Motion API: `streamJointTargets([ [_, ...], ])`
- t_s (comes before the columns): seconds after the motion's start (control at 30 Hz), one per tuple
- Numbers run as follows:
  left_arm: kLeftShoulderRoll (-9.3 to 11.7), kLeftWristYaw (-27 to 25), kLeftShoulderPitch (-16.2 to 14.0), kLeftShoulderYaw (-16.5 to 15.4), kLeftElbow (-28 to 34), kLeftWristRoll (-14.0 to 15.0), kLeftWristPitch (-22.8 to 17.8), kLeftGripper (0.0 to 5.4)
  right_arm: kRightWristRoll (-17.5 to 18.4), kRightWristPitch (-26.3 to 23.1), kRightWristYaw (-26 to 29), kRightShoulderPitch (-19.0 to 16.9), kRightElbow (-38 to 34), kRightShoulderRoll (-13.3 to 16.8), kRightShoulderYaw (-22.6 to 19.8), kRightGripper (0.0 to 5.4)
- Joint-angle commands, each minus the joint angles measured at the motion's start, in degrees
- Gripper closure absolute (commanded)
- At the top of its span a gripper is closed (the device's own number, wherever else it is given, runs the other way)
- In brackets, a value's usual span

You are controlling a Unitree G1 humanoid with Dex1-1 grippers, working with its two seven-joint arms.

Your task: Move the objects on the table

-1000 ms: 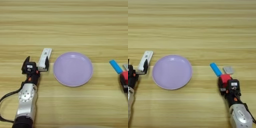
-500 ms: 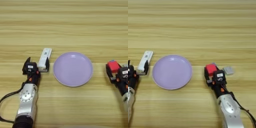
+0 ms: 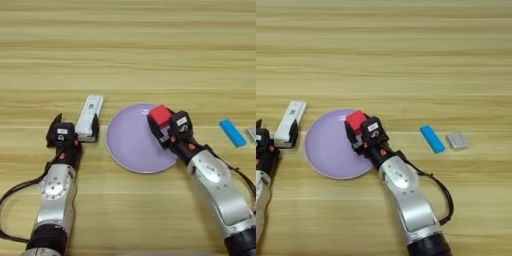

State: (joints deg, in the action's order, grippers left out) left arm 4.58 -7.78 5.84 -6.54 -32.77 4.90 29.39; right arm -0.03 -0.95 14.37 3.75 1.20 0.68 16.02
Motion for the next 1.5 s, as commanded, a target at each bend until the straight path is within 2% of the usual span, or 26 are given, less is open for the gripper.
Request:
streamJointTargets([
  [0.03,0.40,0.15,1.07,-0.16,-1.56,-0.40,0.52,0.00,0.34,-2.20,0.70,3.20,4.84,-1.78,0.38,3.14],
  [0.17,0.41,0.18,1.23,-0.14,-1.86,-0.34,0.69,0.00,0.10,-4.69,0.99,4.19,8.61,-1.95,0.15,3.14],
  [0.43,0.35,0.26,1.25,-0.09,-1.87,-0.36,0.72,0.00,-0.01,-7.11,1.47,3.95,8.27,-1.82,0.37,3.14],
  [0.47,0.33,0.29,1.27,-0.08,-1.92,-0.38,0.74,0.00,0.34,-7.27,1.71,3.82,7.92,-1.88,0.30,2.86],
  [0.63,0.25,0.32,1.21,-0.02,-1.93,-0.40,0.75,0.00,0.89,-7.62,2.23,2.96,4.83,-1.85,0.35,2.25],
  [1.0,0.12,0.48,0.64,0.12,-1.32,-0.55,0.81,0.00,-1.67,-5.20,0.31,0.47,-5.33,0.11,-0.31,1.00],
  [1.17,-0.04,0.64,0.36,0.27,-0.89,-0.68,0.79,0.00,-3.97,-2.25,-2.93,0.09,-8.41,2.33,-3.46,0.44],
  [1.27,-0.15,0.76,0.24,0.36,-0.66,-0.75,0.77,0.00,-3.42,-0.98,-3.99,-0.15,-8.28,3.53,-6.29,0.07],
  [1.5,-0.31,0.96,0.07,0.47,-0.19,-0.88,0.61,0.00,-1.69,0.15,-4.67,-1.00,-8.05,5.71,-11.36,0.02],
])
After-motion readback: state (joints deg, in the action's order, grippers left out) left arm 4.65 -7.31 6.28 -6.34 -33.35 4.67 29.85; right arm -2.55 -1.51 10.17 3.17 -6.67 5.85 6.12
